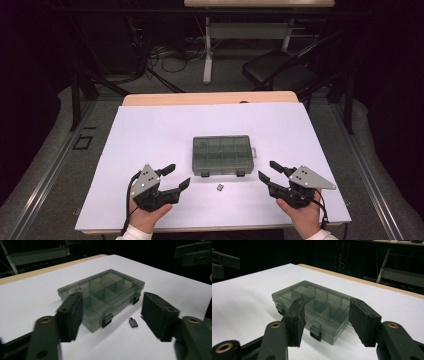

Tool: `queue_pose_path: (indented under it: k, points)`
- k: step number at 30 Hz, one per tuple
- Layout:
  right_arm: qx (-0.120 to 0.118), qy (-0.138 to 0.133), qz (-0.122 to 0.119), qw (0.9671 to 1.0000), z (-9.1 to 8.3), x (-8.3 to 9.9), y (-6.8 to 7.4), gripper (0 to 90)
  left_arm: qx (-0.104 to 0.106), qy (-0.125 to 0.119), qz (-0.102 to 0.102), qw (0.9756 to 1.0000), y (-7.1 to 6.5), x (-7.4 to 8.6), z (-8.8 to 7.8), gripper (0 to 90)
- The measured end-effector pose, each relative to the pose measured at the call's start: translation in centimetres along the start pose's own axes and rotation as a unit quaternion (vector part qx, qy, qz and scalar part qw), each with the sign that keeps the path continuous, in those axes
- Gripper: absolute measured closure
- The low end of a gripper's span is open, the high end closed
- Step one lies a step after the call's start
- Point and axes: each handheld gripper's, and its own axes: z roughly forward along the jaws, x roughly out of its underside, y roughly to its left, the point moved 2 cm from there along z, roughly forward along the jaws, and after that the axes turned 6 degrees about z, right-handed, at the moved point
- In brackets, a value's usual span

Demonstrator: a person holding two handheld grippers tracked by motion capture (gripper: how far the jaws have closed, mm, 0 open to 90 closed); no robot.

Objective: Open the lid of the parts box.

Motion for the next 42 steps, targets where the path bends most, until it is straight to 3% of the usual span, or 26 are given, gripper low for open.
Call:
queue_pose_path:
  k: [2,6,8,10,13,15,18,19,21,25,28,31,33,36,42]
  points:
    - [0.010,0.001,-0.003,0.9999,0.3,-0.3,0.2,50.7,0.009,0.006,-0.004,0.9999,0.0,-0.3,0.4,42.6]
    - [0.006,0.012,0.001,0.9999,1.1,-1.0,0.5,53.6,0.022,0.015,-0.015,0.9995,0.1,-0.5,1.1,52.6]
    - [0.011,0.021,0.000,0.9997,1.6,-1.3,0.6,53.6,0.016,0.025,-0.013,0.9995,0.2,-0.7,1.7,54.5]
    - [0.011,0.024,-0.003,0.9997,2.1,-1.5,0.7,53.5,0.012,0.020,-0.015,0.9996,0.3,-1.2,2.2,54.6]
    - [0.008,0.029,0.001,0.9995,2.6,-1.8,0.8,53.3,0.016,0.021,-0.028,0.9993,0.6,-1.7,2.8,54.9]
    - [-0.003,0.032,0.003,0.9995,3.0,-2.0,0.8,60.2,0.016,0.024,-0.033,0.9990,0.7,-2.1,3.2,56.5]
    - [-0.004,0.037,0.000,0.9993,3.3,-2.1,0.7,61.8,0.005,0.028,-0.024,0.9993,0.8,-2.4,3.5,57.5]
    - [-0.003,0.039,0.000,0.9992,3.5,-2.0,0.5,68.0,0.008,0.023,-0.032,0.9992,0.9,-2.6,3.8,61.3]
    - [0.002,0.046,-0.001,0.9989,3.6,-1.8,0.2,70.2,0.010,0.029,-0.036,0.9989,1.1,-2.6,4.1,65.8]
    - [-0.010,0.054,-0.002,0.9985,3.8,-1.1,-0.5,76.5,0.001,0.037,-0.039,0.9985,1.6,-1.9,4.6,72.3]
    - [-0.017,0.064,-0.004,0.9978,4.2,-0.2,-0.8,80.9,0.007,0.039,-0.043,0.9983,1.8,-1.4,5.0,77.9]
    - [-0.016,0.069,-0.011,0.9974,4.6,0.3,-1.1,84.9,0.016,0.056,-0.037,0.9976,1.7,-0.3,5.7,85.5]
    - [-0.017,0.070,-0.003,0.9974,4.8,0.7,-1.4,89.7,0.016,0.067,-0.039,0.9969,1.6,0.1,5.8,89.9]
    - [-0.024,0.080,0.021,0.9963,5.0,1.5,-1.8,90.0,0.018,0.072,-0.044,0.9963,1.4,0.6,6.1,90.0]
    - [-0.023,0.096,0.022,0.9949,5.4,2.1,-2.1,90.0,0.020,0.096,-0.059,0.9935,1.0,1.5,6.8,90.0]
